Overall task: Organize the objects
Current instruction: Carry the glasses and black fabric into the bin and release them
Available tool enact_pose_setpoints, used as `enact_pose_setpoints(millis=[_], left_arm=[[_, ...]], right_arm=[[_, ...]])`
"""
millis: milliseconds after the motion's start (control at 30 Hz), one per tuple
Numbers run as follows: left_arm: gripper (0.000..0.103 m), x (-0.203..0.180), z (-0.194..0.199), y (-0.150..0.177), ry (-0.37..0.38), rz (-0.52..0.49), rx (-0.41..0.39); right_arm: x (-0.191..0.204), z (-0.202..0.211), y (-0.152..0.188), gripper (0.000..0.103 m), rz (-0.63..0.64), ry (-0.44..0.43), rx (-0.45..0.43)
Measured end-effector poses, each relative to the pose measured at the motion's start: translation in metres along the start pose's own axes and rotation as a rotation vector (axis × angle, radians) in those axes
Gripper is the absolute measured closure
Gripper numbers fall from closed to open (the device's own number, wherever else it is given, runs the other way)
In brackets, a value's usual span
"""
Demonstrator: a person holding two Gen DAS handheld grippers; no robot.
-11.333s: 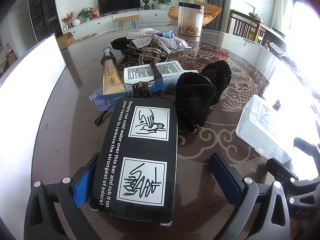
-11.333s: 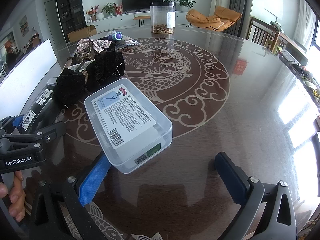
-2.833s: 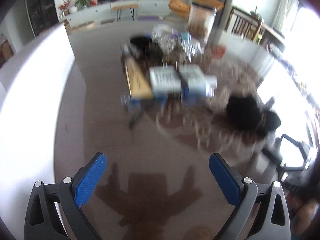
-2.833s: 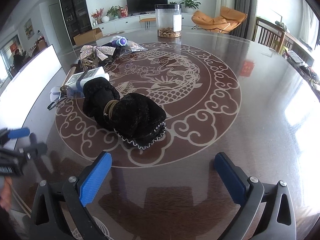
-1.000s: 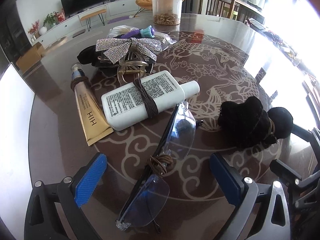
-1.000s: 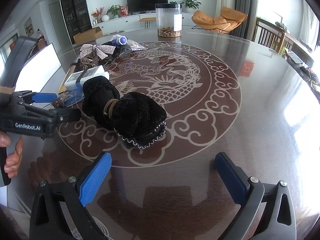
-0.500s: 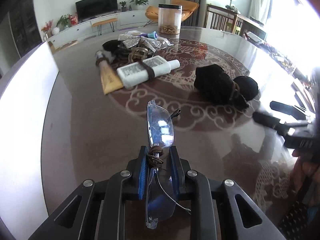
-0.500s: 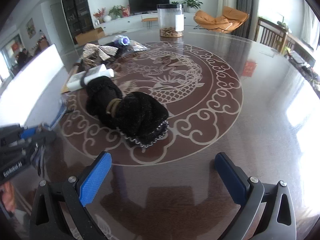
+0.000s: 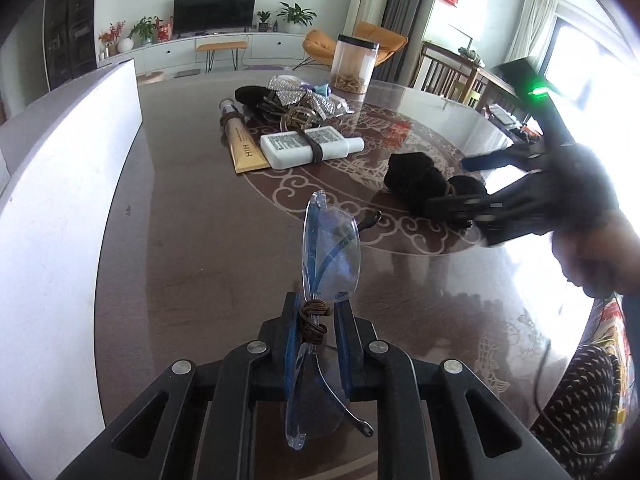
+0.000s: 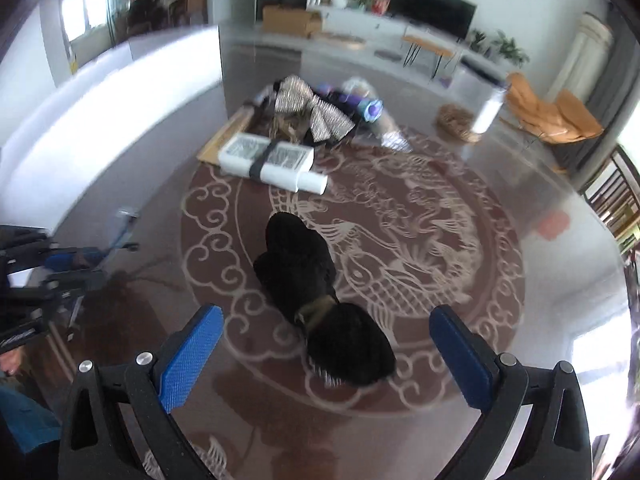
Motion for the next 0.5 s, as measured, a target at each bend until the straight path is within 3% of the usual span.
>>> enact_pose_setpoints(millis=[33, 67, 100, 333, 500], left_arm=[[0.087, -0.001, 0.003, 0.000, 0.008, 0.003, -0.005], [0.087, -0.003, 0.007, 0.000, 0.015, 0.004, -0.014], [0.087, -0.004, 0.010, 0.000, 0.017, 0.002, -0.020], [0.087, -0.006, 0.041, -0.010, 0.071, 0.047, -0.091], [0.087, 0.016, 0.108, -0.029, 0.097, 0.107, -0.184]], right_arm=[[-0.001, -0.010, 0.002, 0.016, -0.024, -0.015, 0.025], [-0.003, -0.016, 0.006, 0.055, -0.065, -0.042, 0.049], [-0.007, -0.017, 0.011, 0.064, -0.130, -0.072, 0.054], [-0.021, 0.038, 0.034, 0.067, -0.322, -0.133, -0.058], [0.011, 0.094, 0.004, 0.067, -0.297, -0.199, -0.154]])
Point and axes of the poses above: each gripper's, at about its wrist camera, not at the fingertips, and z roughly against the way its jaws point, x to its left, y to its underside, the point moved 7 cm from there along -z, roughly the way its jaws point, and after that the axes turned 1 degree about z, right-handed, at the moved point
